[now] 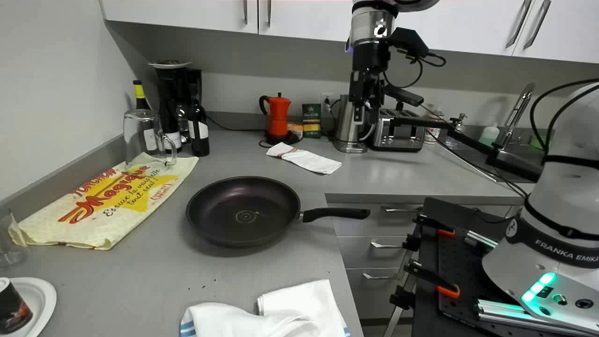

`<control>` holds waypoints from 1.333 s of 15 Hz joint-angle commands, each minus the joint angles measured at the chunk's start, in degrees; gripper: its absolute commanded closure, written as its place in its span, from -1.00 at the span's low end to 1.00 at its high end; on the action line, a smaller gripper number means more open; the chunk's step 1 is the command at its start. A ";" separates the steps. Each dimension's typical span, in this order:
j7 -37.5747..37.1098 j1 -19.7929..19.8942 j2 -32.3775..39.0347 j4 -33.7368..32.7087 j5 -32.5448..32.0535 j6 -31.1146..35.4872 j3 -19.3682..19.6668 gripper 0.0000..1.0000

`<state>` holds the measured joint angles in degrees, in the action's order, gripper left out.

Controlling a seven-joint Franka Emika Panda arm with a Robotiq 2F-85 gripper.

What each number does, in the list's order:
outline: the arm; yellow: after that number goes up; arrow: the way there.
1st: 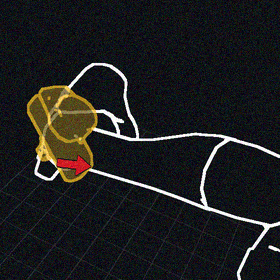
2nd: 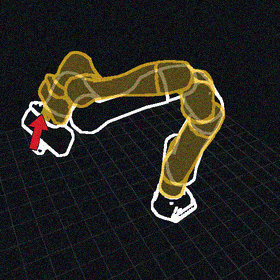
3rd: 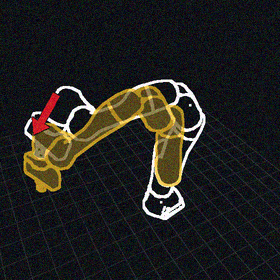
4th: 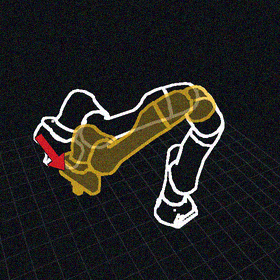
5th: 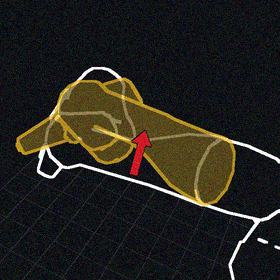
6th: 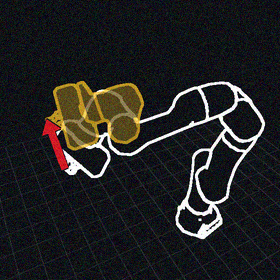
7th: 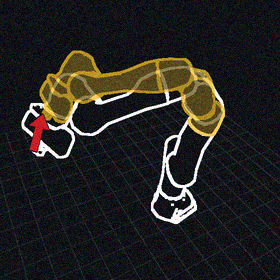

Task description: Pick the cloth and wipe the pan

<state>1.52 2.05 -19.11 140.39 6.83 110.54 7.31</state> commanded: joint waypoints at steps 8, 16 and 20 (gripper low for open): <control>0.24 0.84 0.05 -0.14 0.25 -0.11 -0.78 -1.00; 0.38 -0.98 5.89 -0.37 1.37 4.60 -3.04 -1.00; -0.37 -4.52 13.78 -0.75 5.60 12.77 -6.91 -1.00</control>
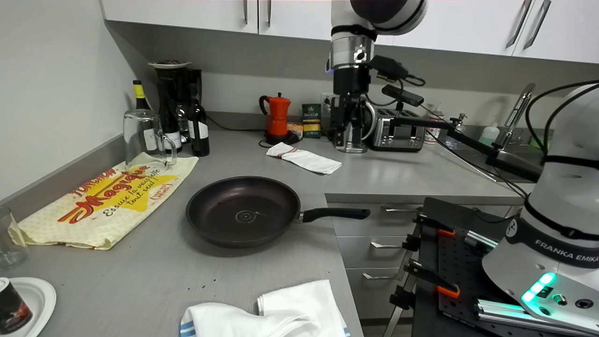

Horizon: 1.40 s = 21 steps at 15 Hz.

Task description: Pick the cloth and wipe the pan

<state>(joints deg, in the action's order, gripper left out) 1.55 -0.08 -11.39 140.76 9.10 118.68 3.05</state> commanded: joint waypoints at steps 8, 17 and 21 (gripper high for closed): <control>-0.70 -10.15 22.65 -6.73 12.83 16.76 -13.12 -1.00; -1.30 -11.97 37.15 -15.31 11.93 31.98 -18.25 -1.00; -1.56 -12.00 41.63 -18.08 11.35 37.34 -19.32 -1.00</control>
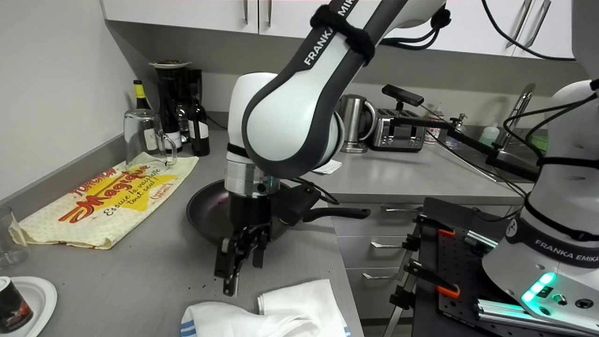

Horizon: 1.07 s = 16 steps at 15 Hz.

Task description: Pick the cloth and wipe the pan

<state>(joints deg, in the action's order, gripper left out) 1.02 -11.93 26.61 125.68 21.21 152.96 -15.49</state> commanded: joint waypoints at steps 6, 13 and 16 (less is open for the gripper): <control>-1.88 0.05 7.61 -5.60 -0.43 3.52 -2.40 -1.00; -3.05 -0.26 10.60 -6.86 -0.69 2.84 -3.52 -1.00; -3.27 -0.55 12.04 -6.83 -1.04 3.00 -3.48 -1.00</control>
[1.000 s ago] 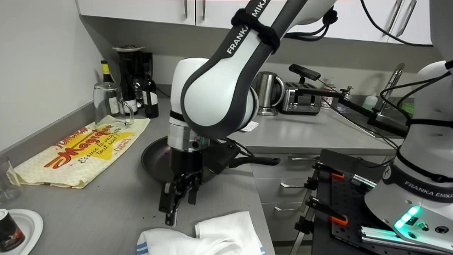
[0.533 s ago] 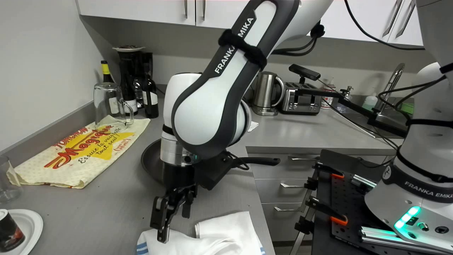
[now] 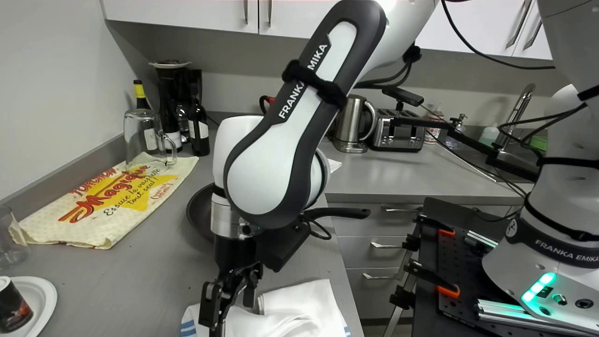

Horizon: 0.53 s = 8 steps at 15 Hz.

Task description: Pick the cloth and wipe the pan

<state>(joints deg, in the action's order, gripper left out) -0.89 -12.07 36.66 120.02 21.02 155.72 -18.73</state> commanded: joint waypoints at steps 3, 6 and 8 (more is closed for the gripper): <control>-1.21 -0.37 3.30 -1.64 -0.81 0.10 -0.60 -0.50; -1.25 -0.22 3.98 -1.99 -0.77 -0.14 -0.86 -0.19; -1.47 -0.20 3.88 -2.24 -0.80 -0.40 -0.75 0.13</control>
<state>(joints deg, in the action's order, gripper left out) -0.95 -12.28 39.53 119.24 20.99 155.71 -19.10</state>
